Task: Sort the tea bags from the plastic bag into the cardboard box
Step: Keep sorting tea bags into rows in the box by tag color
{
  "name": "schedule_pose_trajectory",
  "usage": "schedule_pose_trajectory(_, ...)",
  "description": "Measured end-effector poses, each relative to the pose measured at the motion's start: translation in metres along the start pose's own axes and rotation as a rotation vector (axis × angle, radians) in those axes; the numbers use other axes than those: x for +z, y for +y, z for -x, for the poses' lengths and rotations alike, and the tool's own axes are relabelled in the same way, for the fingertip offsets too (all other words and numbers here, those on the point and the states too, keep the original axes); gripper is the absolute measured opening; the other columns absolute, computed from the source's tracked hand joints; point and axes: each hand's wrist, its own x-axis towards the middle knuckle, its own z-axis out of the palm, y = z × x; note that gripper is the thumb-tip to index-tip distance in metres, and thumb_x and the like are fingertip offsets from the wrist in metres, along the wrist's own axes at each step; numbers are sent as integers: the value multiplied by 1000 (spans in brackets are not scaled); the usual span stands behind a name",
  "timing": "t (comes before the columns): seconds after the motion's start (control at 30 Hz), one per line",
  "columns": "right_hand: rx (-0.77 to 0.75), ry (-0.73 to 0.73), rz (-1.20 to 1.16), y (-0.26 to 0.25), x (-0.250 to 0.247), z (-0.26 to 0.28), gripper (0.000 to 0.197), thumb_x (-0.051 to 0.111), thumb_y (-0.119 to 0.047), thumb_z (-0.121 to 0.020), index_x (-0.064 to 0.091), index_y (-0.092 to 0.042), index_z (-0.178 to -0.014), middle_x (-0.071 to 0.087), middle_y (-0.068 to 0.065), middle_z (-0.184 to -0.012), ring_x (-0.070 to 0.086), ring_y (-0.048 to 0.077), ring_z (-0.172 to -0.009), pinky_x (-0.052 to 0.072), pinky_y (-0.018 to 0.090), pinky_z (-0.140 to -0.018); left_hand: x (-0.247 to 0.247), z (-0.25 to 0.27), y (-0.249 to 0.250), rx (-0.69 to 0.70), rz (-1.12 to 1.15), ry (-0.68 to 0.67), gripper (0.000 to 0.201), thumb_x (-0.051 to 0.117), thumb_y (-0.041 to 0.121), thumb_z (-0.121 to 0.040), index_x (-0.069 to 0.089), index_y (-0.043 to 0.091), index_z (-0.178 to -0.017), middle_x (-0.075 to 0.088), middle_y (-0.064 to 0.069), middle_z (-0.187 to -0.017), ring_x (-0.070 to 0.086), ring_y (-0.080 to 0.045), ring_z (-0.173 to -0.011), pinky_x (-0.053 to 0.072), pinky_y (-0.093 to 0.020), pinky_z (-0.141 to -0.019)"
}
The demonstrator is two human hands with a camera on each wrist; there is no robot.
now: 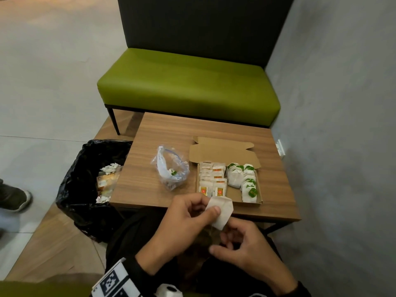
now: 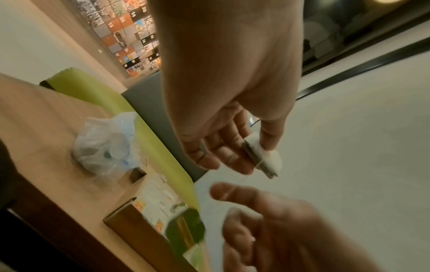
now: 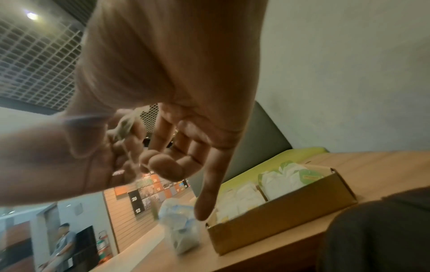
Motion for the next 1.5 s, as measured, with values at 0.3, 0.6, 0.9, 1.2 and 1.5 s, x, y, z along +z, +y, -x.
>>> schedule_pose_trajectory(0.3, -41, 140, 311, 4, 13, -2, 15, 73, -28, -88, 74, -33, -102, 70, -15, -81, 64, 5, -70, 53, 25, -66, 8, 13, 8, -73, 176, 138, 11, 68, 15, -89, 73, 7, -85, 73, -5, -74, 67, -11, -70, 53, -27, -68)
schedule_pose_trajectory(0.6, -21, 307, 327, -9, -13, -6, 5, 79, -23, -82, 76, -27, -84, 63, -2, -51, 54, 8, -39, 47, 25, -46, 14, 22, 0, -150, 166, 126, 12, 69, 19, -89, 75, 8, -89, 76, -13, -82, 70, -25, -80, 56, -40, -79)
schedule_pose_trajectory(0.9, -20, 344, -383, -22, -8, -8, 24, 61, 4, -91, 74, -9, -106, 78, 10, -96, 75, 23, -91, 59, 24, -73, 16, 25, -6, -132, 71, 86, 10, 70, 20, -89, 76, 13, -83, 72, -14, -81, 62, -14, -72, 50, -28, -68)
schedule_pose_trajectory(1.2, -43, 489, -528, -26, 6, -16, 25, 66, 3, -87, 70, -8, -109, 77, 17, -90, 74, 30, -86, 61, 37, -78, 16, 18, -13, -166, -30, 80, 11, 70, 23, -89, 77, 17, -82, 74, -8, -79, 70, -26, -76, 56, -39, -71)
schedule_pose_trajectory(1.5, -217, 350, -360, -17, 5, -10, 23, 62, 18, -83, 75, 0, -76, 77, 13, -101, 71, 23, -105, 57, 29, -88, 13, 16, -12, -268, 75, 27, 28, 67, 13, -89, 67, 14, -62, 64, -1, -58, 56, -7, -56, 43, -18, -55)
